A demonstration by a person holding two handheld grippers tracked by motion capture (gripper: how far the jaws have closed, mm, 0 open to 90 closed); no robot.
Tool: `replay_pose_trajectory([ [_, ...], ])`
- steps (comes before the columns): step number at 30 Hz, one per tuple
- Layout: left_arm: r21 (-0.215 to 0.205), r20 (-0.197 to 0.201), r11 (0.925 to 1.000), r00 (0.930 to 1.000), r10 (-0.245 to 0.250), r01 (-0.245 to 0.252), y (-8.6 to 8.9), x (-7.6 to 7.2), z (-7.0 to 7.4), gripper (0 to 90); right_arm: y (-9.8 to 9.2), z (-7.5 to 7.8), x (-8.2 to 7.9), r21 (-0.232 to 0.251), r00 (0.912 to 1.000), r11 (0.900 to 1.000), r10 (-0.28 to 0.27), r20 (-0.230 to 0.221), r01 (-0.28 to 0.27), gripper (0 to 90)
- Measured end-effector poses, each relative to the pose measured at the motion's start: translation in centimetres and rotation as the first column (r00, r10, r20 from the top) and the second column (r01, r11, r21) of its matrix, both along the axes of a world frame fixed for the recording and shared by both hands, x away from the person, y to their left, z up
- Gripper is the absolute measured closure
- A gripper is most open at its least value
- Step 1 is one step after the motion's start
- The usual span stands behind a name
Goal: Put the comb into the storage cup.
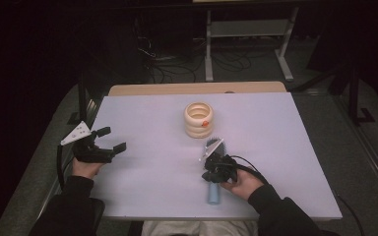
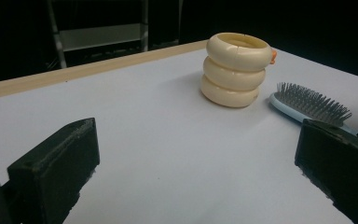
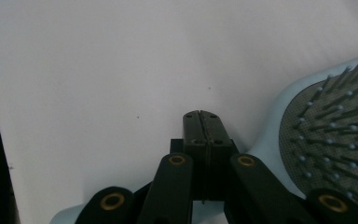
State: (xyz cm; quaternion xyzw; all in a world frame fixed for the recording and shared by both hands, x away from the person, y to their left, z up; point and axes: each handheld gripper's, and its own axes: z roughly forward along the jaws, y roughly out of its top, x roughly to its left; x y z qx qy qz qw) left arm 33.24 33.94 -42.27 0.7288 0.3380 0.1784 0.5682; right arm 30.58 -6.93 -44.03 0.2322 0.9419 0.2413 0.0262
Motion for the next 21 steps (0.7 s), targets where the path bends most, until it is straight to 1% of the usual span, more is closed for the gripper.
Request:
replay_pose_trajectory([
  [4, 0.002, -0.002, 1.0, 1.0, -0.001, 0.001, 0.0, 0.0, 0.0, 0.0, -0.1, -0.2, 0.0, -0.035, 0.9999, 0.999, -0.009, -0.007, 0.009, 88.4],
  [6, 0.001, -0.002, 1.0, 1.0, -0.001, 0.001, 0.0, 0.0, 0.0, 0.0, -0.4, -0.3, 0.0, -0.033, 0.9999, 0.999, -0.008, -0.014, 0.007, 88.4],
  [16, -0.001, -0.003, 1.0, 1.0, -0.004, 0.004, 0.0, 0.0, 0.0, 0.0, -1.7, -0.2, 0.1, -0.039, 0.9996, 0.999, -0.019, -0.02, 0.019, 88.4],
  [20, -0.002, -0.003, 1.0, 1.0, -0.006, 0.006, 0.0, 0.0, 0.0, 0.0, -2.2, -0.1, 0.1, -0.044, 0.9995, 0.999, -0.024, -0.021, 0.023, 88.4],
  [21, -0.002, -0.002, 1.0, 1.0, -0.006, 0.006, 0.0, 0.0, 0.0, 0.0, -2.4, -0.1, 0.1, -0.045, 0.9996, 0.999, -0.023, -0.015, 0.023, 88.4],
])
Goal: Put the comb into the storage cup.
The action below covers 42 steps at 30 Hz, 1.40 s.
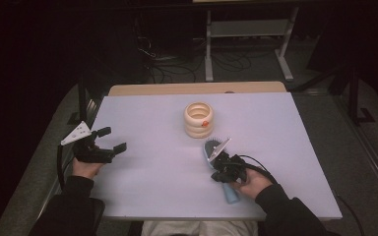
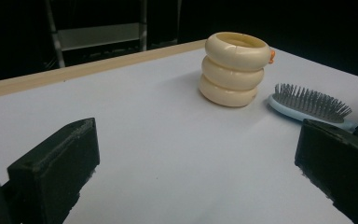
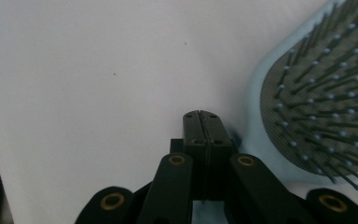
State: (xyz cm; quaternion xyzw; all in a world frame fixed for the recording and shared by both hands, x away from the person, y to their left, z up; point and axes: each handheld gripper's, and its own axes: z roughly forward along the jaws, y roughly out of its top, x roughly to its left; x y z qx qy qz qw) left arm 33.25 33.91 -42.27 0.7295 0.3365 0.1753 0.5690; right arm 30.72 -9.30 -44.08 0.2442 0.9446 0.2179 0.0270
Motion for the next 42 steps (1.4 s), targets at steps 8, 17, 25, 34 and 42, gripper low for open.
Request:
replay_pose_trajectory([
  [8, -0.001, -0.002, 1.0, 1.0, -0.002, 0.002, 0.0, 0.0, 0.0, 0.0, -1.1, 0.1, 0.1, -0.01, 0.9999, 1.0, -0.013, 0.005, 0.013, 88.4],
  [17, 0.003, -0.003, 1.0, 1.0, -0.007, 0.007, -0.1, 0.0, 0.0, 0.0, -2.5, 0.5, 0.4, -0.016, 0.999, 0.999, -0.045, 0.007, 0.045, 88.4],
  [25, 0.002, -0.003, 1.0, 1.0, -0.008, 0.008, -0.1, 0.0, 0.0, 0.0, -3.9, 0.9, 0.8, -0.013, 0.9976, 0.998, -0.068, 0.008, 0.068, 88.4],
  [34, 0.002, -0.003, 1.0, 1.0, -0.008, 0.008, -0.1, 0.0, 0.0, 0.0, -5.1, 1.0, 1.3, -0.017, 0.9955, 0.995, -0.095, 0.005, 0.095, 88.4],
  [42, 0.003, -0.004, 1.0, 1.0, -0.009, 0.009, -0.1, 0.1, -0.1, 0.0, -6.4, 1.1, 1.7, -0.003, 0.9929, 0.993, -0.119, -0.008, 0.119, 88.4],
])
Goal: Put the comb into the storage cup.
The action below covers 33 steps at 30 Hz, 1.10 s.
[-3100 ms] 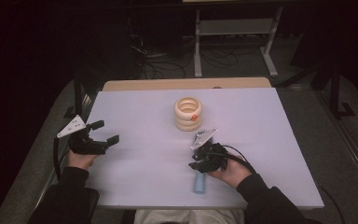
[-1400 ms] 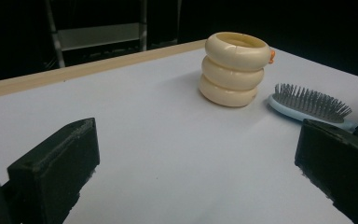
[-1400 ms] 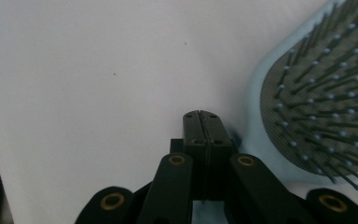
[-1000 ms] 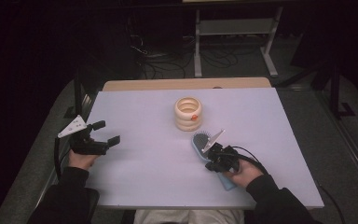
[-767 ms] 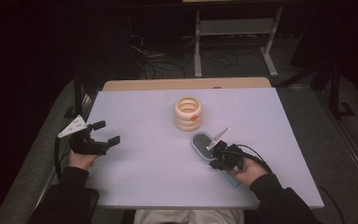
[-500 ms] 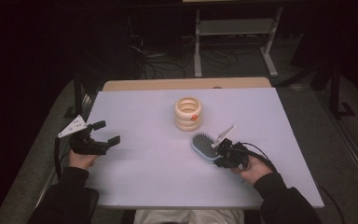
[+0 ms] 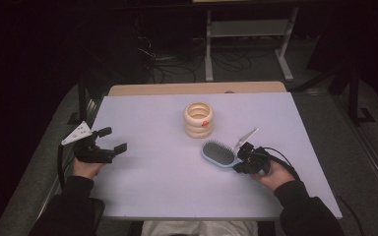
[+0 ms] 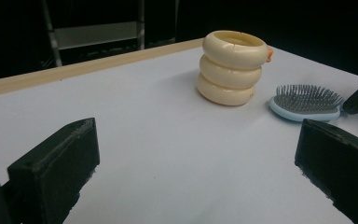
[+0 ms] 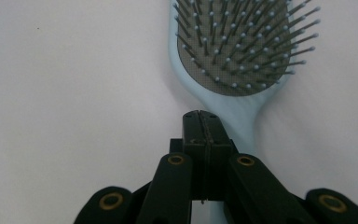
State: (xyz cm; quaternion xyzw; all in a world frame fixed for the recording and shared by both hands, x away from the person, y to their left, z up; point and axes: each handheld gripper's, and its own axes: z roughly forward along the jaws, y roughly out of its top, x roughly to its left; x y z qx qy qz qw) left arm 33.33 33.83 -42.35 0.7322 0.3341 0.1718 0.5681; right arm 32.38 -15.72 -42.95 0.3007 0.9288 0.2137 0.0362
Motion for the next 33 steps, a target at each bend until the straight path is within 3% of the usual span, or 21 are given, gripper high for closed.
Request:
replay_pose_trajectory([
  [26, -0.004, -0.001, 1.0, 1.0, 0.002, -0.002, 0.0, 0.0, 0.0, 0.0, -3.1, 0.3, 0.9, 0.027, 0.9969, 0.997, -0.079, 0.003, 0.079, 88.4],
  [33, -0.004, -0.003, 1.0, 1.0, 0.002, -0.002, 0.0, 0.0, 0.0, 0.0, -4.4, 1.2, 0.8, 0.054, 0.9935, 0.993, -0.109, 0.033, 0.107, 88.3],
])
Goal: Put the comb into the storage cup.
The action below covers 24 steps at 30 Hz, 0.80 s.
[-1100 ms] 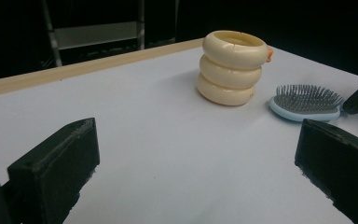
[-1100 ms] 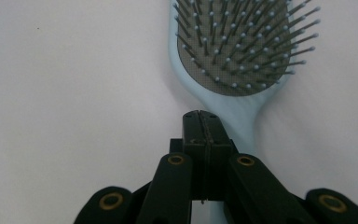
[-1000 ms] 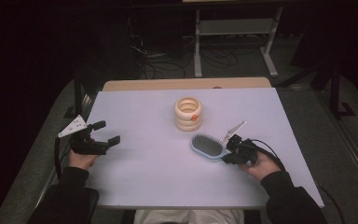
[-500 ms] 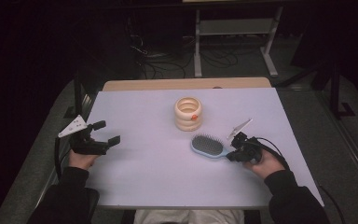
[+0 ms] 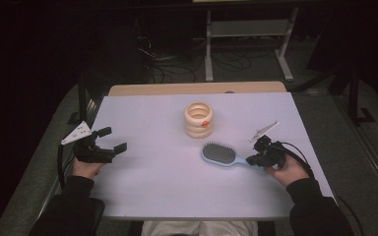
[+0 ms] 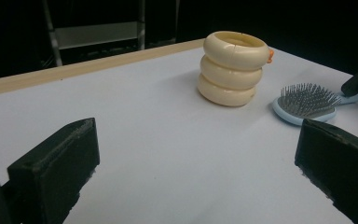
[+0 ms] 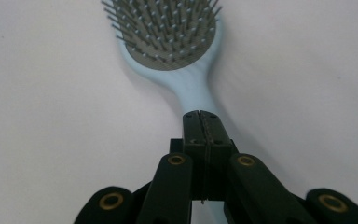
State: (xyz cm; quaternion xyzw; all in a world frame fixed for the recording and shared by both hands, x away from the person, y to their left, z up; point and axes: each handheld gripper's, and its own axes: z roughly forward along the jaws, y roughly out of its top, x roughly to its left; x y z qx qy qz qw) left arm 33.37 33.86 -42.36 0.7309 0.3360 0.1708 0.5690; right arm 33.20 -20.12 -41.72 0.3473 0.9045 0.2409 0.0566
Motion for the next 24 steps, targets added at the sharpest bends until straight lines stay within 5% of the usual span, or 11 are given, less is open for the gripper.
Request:
replay_pose_trajectory([
  [18, -0.012, 0.0, 0.9999, 0.9999, 0.011, -0.011, 0.1, -0.1, 0.1, 0.0, -1.6, 3.7, 0.1, 0.075, 0.9961, 0.997, -0.017, 0.087, 0.01, 85.7],
  [24, -0.011, -0.006, 0.9999, 0.9999, 0.009, -0.009, 0.0, 0.0, 0.0, 0.0, -2.0, 4.6, 1.1, 0.118, 0.9961, 0.993, 0.015, 0.086, -0.025, 70.2],
])
